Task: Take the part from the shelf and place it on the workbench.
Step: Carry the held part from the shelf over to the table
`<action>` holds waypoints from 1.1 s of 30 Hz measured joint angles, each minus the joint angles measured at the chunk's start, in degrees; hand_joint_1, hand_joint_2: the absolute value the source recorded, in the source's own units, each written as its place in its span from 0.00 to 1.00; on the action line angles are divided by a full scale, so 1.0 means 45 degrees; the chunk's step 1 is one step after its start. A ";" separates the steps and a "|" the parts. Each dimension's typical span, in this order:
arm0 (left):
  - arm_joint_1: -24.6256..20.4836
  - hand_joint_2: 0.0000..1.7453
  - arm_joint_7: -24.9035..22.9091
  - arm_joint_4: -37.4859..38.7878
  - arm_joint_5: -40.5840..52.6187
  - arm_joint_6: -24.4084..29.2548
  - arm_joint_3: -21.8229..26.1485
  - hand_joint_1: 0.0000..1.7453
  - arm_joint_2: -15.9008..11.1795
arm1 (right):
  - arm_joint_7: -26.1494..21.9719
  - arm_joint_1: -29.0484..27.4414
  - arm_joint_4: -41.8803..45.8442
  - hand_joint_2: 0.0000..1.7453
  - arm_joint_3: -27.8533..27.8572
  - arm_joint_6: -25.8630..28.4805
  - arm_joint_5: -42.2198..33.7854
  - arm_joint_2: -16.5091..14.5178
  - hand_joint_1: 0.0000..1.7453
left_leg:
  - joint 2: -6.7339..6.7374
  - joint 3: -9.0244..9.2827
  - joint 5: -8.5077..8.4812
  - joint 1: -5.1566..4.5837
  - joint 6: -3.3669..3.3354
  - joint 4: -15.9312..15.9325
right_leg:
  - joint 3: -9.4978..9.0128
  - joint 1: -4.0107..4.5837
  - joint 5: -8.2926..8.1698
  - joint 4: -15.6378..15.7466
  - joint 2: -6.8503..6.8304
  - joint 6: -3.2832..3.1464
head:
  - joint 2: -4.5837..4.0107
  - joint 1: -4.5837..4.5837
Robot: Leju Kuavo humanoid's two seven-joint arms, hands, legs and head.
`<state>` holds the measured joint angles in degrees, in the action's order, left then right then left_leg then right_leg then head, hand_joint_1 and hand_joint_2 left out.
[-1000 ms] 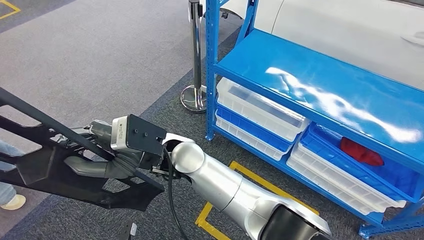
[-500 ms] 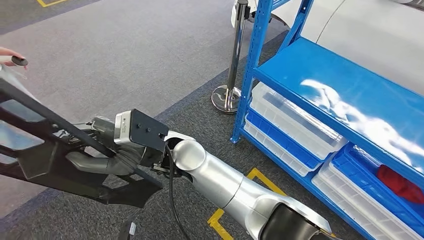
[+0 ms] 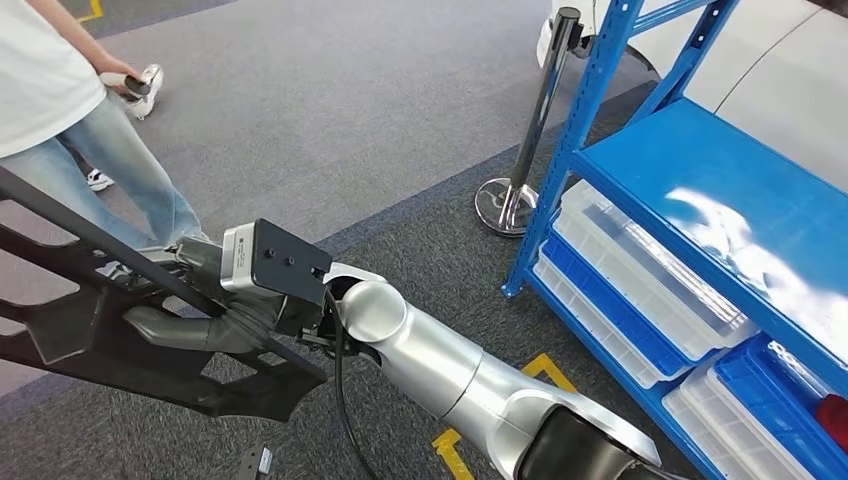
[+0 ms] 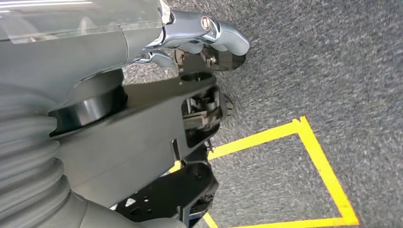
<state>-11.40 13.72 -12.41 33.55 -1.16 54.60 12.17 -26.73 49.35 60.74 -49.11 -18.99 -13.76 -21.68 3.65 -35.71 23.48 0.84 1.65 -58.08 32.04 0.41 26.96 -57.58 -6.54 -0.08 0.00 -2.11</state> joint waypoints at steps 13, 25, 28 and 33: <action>0.0036 1.00 0.0000 0.0001 -0.0008 0.0000 0.0007 0.00 -0.0004 | -0.0004 -0.0073 0.0005 1.00 -0.0012 0.0057 -0.0140 0.0106 1.00 | -0.2155 -0.0139 -0.0179 0.0027 -0.0418 0.0003 | 0.0734 -0.0214 0.0181 -0.1187 0.2180 0.0127 | 0.0001 0.0012; 0.0138 1.00 0.0109 0.0005 -0.0078 0.0007 0.0176 0.00 -0.0001 | 0.0118 -0.0170 0.0078 1.00 -0.0148 0.0036 -0.0264 0.0007 1.00 | -0.0902 -0.1984 0.1195 0.0123 0.0224 -0.3460 | 0.0120 -0.0138 -0.0198 0.0137 0.0966 -0.0252 | 0.0000 -0.0101; 0.0166 1.00 0.0112 0.0005 -0.0035 0.0010 0.0189 0.00 -0.0002 | 0.0152 -0.0176 0.0109 1.00 -0.0170 0.0053 -0.0257 -0.0001 1.00 | -0.0377 -0.0676 0.0222 0.0080 0.0196 -0.1251 | 0.0043 -0.0100 -0.0062 0.0079 0.0481 -0.0147 | 0.0000 -0.0106; 0.0143 1.00 0.0118 0.0005 0.0000 0.0010 0.0198 0.00 -0.0001 | 0.0225 -0.0152 0.0160 1.00 -0.0170 0.0028 -0.0199 -0.0013 1.00 | -0.0354 -0.0096 -0.0002 -0.0050 -0.0308 -0.0035 | -0.0019 0.0001 0.0102 -0.0011 0.0061 0.0145 | 0.0000 -0.0063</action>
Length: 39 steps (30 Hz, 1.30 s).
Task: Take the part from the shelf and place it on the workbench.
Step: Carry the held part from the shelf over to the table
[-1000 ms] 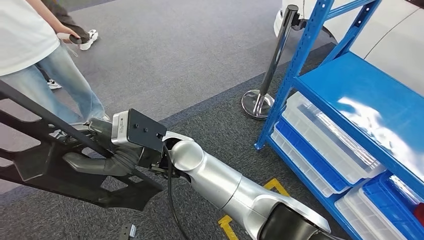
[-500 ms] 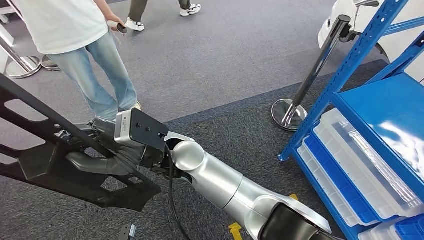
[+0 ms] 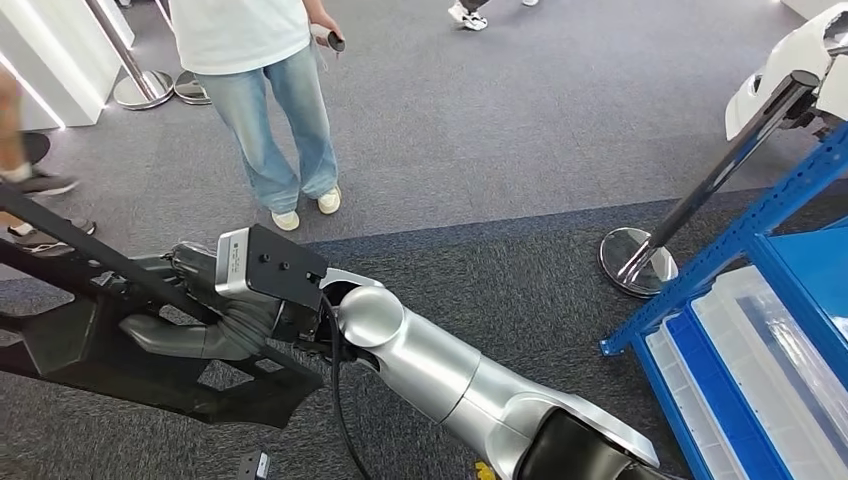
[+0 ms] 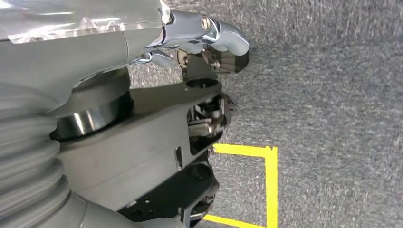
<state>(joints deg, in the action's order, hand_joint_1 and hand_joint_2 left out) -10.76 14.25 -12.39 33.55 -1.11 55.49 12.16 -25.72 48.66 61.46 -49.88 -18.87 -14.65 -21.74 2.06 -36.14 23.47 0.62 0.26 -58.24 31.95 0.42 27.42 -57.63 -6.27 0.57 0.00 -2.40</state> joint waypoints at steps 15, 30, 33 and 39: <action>-0.0031 1.00 0.0000 0.0005 0.0000 -0.0018 0.0021 0.00 0.0079 | -0.0002 -0.0026 0.0055 1.00 -0.0001 0.0033 0.0009 0.0087 1.00 | -0.2238 -0.0170 -0.0250 0.0087 0.0054 0.0093 | 0.0359 -0.0067 -0.0361 -0.0010 0.2304 -0.0278 | 0.0000 0.0103; -0.0023 1.00 0.0015 0.0005 0.0010 -0.0019 0.0027 0.00 0.0053 | -0.0060 -0.0049 0.0040 1.00 0.0083 -0.0135 0.0184 0.0006 1.00 | 0.0148 0.0123 0.0084 0.0056 0.0092 0.0058 | -0.0015 0.0037 -0.0077 0.0109 -0.0053 -0.0070 | 0.0000 0.0074; -0.0012 1.00 0.0015 0.0005 0.0010 -0.0019 0.0030 0.00 0.0046 | -0.0062 0.0006 0.0049 1.00 0.0084 -0.0127 0.0160 0.0000 1.00 | -0.0259 0.0150 0.0011 0.0113 -0.0127 0.0152 | 0.0277 -0.0106 0.0488 -0.0670 0.0614 0.0109 | 0.0000 0.0082; -0.0026 1.00 0.0015 0.0005 0.0013 -0.0019 0.0030 0.00 0.0031 | -0.0064 0.0012 -0.0001 1.00 0.0085 -0.0078 0.0104 0.0125 1.00 | -0.1319 0.0162 -0.0009 0.0098 -0.0227 0.0117 | 0.1763 -0.0171 0.1054 -0.3288 0.1403 0.0109 | 0.0000 0.0104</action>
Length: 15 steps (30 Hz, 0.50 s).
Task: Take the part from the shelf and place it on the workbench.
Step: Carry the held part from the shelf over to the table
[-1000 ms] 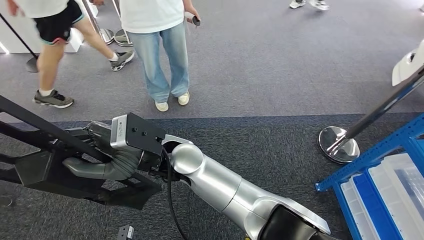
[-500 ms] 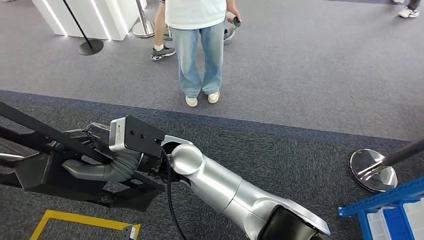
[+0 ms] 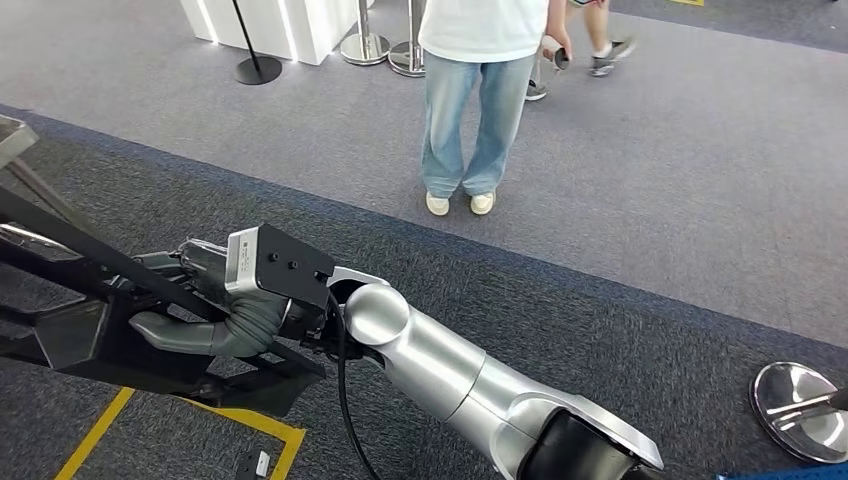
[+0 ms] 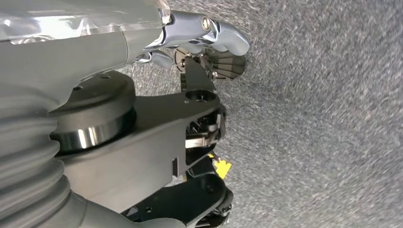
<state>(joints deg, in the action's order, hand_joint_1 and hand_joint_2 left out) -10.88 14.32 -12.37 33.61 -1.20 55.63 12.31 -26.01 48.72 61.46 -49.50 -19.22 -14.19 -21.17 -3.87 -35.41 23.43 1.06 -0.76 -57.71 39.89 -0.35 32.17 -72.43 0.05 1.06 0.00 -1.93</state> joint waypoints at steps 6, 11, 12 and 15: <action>0.0040 1.00 0.0021 0.0000 0.0058 -0.0013 0.0000 0.00 0.0029 | 0.0018 0.0058 -0.0019 1.00 -0.0011 0.0140 -0.0082 -0.0013 1.00 | -0.0890 -0.0184 -0.0051 0.0075 0.0404 -0.0045 | -0.1274 -0.0010 -0.1428 0.3151 0.0894 -0.0238 | 0.0000 0.0004; 0.0087 1.00 0.0064 0.0000 0.0107 -0.0015 0.0000 0.00 0.0010 | 0.0056 0.0114 -0.0033 1.00 -0.0069 0.0129 -0.0236 -0.0109 1.00 | 0.0427 -0.1097 0.1067 0.0023 0.0662 -0.1984 | -0.1472 0.0001 -0.1567 0.3501 0.0038 -0.0566 | 0.0000 -0.0130; 0.0078 1.00 0.0080 0.0000 0.0108 -0.0015 0.0000 0.00 0.0010 | 0.0060 0.0115 -0.0051 1.00 -0.0085 0.0132 -0.0274 -0.0103 1.00 | 0.0618 -0.1489 0.1425 0.0033 0.0703 -0.2829 | -0.1476 0.0032 -0.1552 0.3497 -0.0164 -0.0589 | 0.0000 -0.0131; 0.0126 1.00 0.0097 0.0000 0.0108 -0.0014 0.0000 0.00 0.0006 | 0.0061 0.0098 -0.0098 1.00 -0.0146 0.0140 -0.0335 -0.0094 1.00 | 0.0788 -0.1791 0.1483 0.0047 0.0763 -0.3576 | -0.1477 0.0067 -0.1490 0.3463 -0.0661 -0.0602 | 0.0000 -0.0135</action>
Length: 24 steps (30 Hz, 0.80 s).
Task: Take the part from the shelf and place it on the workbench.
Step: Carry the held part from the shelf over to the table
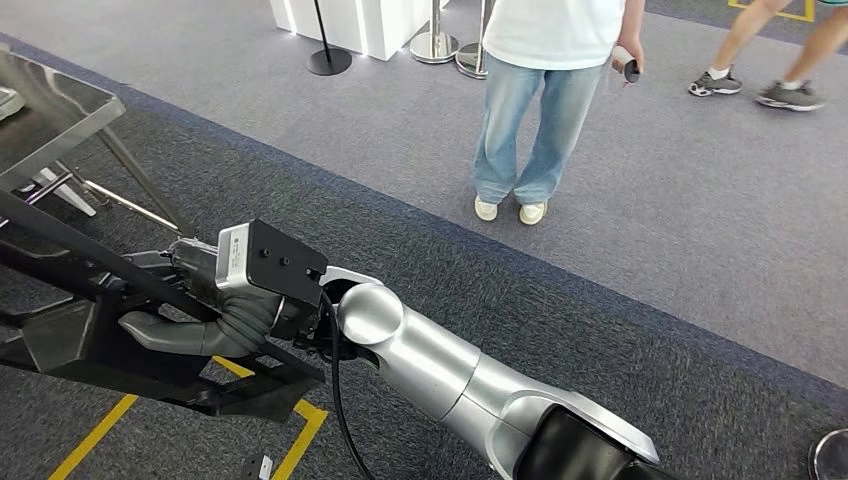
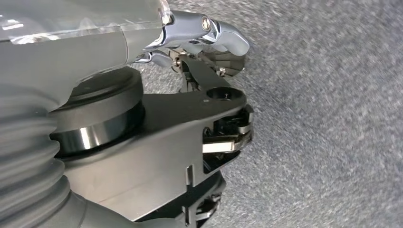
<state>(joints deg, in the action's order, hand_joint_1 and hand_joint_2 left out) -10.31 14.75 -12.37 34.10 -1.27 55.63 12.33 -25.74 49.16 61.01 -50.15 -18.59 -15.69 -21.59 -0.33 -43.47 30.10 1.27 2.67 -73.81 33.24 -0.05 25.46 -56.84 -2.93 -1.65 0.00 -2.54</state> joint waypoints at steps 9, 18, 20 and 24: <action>-0.0008 1.00 0.0000 0.0000 0.0002 0.0000 0.0000 0.00 -0.0001 | 0.0000 0.0018 -0.0006 1.00 -0.0009 0.0002 -0.0007 -0.0002 1.00 | 0.0500 0.1198 -0.0895 -0.0032 -0.0047 0.2135 | -0.0051 0.0019 0.0099 -0.0066 -0.0354 0.0072 | 0.0000 0.0001; -0.0166 1.00 -0.0116 0.0000 0.0010 0.0000 0.0000 0.00 0.0003 | -0.0158 0.0274 -0.0328 1.00 -0.0028 0.0043 -0.0136 0.0112 1.00 | -0.0689 0.1906 -0.1428 -0.0113 -0.0797 0.3660 | 0.1650 -0.0071 0.1639 -0.3760 0.0612 0.0602 | 0.0001 0.0069; -0.0151 1.00 -0.0114 0.0000 0.0010 -0.0001 0.0000 0.00 0.0009 | -0.0158 0.0297 -0.0342 1.00 -0.0051 0.0070 -0.0173 0.0119 1.00 | -0.1054 0.1899 -0.1412 -0.0105 -0.0759 0.3594 | 0.0931 -0.0124 0.0700 -0.2088 0.0943 0.0536 | 0.0000 0.0069; -0.0128 1.00 -0.0102 0.0000 0.0007 -0.0009 0.0000 0.00 0.0020 | -0.0164 0.0317 -0.0356 1.00 -0.0101 0.0164 -0.0217 0.0120 1.00 | -0.1581 0.1734 -0.1444 -0.0061 -0.0446 0.3537 | 0.0211 -0.0117 0.0087 -0.0371 0.1536 0.0411 | 0.0000 0.0053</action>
<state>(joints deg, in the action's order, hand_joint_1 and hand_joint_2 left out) -10.88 14.29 -12.37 34.13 -1.31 55.63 12.42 -26.47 50.58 59.41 -50.60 -17.85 -16.67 -21.05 -7.44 -35.67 23.60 1.00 0.67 -57.89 34.19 -0.58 25.85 -58.51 3.98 0.20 0.00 -2.30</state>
